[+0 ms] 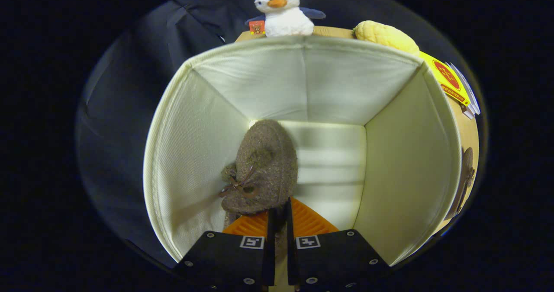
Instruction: Open the storage box then place both shoes into the box .Put the left shoe in first, then the right shoe, with the right side of both shoes facing outward in a uniform manner.
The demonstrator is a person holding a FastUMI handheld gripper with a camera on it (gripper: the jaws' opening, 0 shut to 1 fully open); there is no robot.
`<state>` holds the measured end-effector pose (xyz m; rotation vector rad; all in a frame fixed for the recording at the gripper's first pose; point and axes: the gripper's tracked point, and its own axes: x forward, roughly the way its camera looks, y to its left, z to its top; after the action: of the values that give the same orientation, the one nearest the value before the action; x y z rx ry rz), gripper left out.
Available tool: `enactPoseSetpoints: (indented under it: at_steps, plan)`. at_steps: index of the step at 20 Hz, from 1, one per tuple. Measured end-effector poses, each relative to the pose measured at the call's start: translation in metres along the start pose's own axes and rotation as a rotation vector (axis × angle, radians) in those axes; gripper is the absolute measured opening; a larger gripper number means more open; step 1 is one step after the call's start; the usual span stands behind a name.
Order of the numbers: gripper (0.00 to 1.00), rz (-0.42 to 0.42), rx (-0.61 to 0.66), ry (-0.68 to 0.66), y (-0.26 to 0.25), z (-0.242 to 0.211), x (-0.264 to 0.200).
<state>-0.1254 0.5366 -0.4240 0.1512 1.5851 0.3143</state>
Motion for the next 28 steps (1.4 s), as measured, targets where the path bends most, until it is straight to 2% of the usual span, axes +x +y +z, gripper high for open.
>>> enactPoseSetpoints:
  at_steps: [3,5,8,12,14,16,20,24,28]
  plan:
    - [0.16,0.071,-0.015,0.007,0.003,-0.002,-0.009]
    - [0.30,0.112,-0.005,0.004,0.002,-0.005,-0.029]
    - [0.63,0.266,0.031,-0.048,0.017,0.006,-0.071]
    - [0.81,0.369,0.023,-0.139,0.003,0.013,-0.128]
    - [0.87,0.397,0.017,-0.195,-0.017,0.016,-0.153]
    - [0.91,0.392,0.005,-0.257,-0.050,0.020,-0.172]
    - [0.96,0.318,-0.001,-0.387,-0.136,0.024,-0.196]
    - [0.97,0.232,0.010,-0.476,-0.220,0.014,-0.202]
    - [0.98,0.121,0.038,-0.503,-0.296,-0.011,-0.195]
